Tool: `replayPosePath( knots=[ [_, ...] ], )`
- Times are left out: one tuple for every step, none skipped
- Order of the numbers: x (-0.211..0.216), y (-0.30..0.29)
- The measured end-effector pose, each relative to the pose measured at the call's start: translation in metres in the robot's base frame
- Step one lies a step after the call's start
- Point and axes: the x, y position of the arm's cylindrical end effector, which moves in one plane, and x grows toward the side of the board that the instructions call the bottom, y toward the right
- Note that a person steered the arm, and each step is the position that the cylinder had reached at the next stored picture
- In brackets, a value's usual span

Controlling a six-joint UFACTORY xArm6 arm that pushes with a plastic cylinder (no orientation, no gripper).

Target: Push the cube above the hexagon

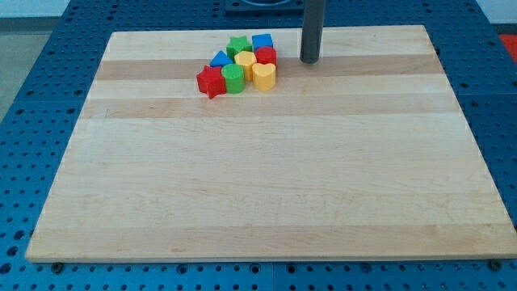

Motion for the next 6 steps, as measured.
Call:
replayPosePath(
  knots=[
    [0.0,-0.006],
    [-0.012,-0.038],
    [-0.014,-0.045],
    [-0.013,-0.074],
    [-0.014,-0.085],
    [-0.017,-0.085]
  ],
)
